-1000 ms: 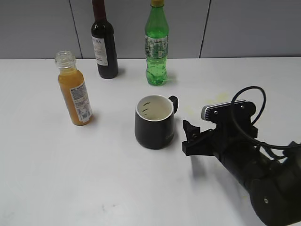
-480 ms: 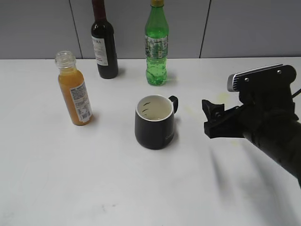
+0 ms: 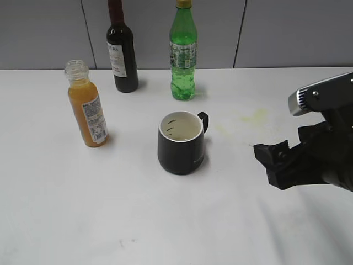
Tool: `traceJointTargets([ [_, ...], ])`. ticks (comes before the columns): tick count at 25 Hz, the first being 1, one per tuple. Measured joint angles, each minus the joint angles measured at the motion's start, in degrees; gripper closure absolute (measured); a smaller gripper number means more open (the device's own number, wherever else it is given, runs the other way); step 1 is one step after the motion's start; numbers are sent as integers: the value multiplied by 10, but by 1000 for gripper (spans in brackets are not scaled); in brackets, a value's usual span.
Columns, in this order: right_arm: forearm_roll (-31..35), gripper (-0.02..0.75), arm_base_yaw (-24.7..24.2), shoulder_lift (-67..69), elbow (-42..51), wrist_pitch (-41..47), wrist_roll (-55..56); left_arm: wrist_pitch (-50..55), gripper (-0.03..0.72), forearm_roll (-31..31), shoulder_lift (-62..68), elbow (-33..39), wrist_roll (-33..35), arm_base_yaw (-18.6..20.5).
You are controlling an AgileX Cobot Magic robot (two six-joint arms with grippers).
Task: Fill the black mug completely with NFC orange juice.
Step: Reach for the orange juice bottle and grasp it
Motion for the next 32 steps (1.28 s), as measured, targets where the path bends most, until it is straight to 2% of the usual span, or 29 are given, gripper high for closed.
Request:
traceJointTargets([
  [3, 79, 89, 0, -27, 4, 5, -93, 0, 454, 0, 0, 0, 0, 0],
  [6, 101, 94, 0, -35, 6, 5, -124, 0, 454, 0, 0, 0, 0, 0],
  [14, 104, 111, 0, -36, 6, 5, -141, 0, 454, 0, 0, 0, 0, 0],
  [16, 71, 113, 0, -36, 9, 10, -140, 0, 454, 0, 0, 0, 0, 0],
  [18, -12, 118, 0, -36, 16, 21, -87, 0, 454, 0, 0, 0, 0, 0],
  [19, -79, 120, 0, -36, 19, 34, -38, 0, 454, 0, 0, 0, 0, 0],
  [22, -280, 123, 0, -37, 20, 89, 182, 0, 454, 0, 0, 0, 0, 0],
  [24, -369, 126, 0, -37, 20, 130, 259, 0, 454, 0, 0, 0, 0, 0],
  [26, -449, 130, 1, -43, 20, 178, 324, 0, 454, 0, 0, 0, 0, 0],
  [28, -559, 132, 1, -61, 20, 221, 444, 0, 454, 0, 0, 0, 0, 0],
  [30, -696, 136, 1, -90, 20, 280, 573, 0, 454, 0, 0, 0, 0, 0],
  [32, -788, 141, 1, -128, 16, 357, 674, 0, 454, 0, 0, 0, 0, 0],
])
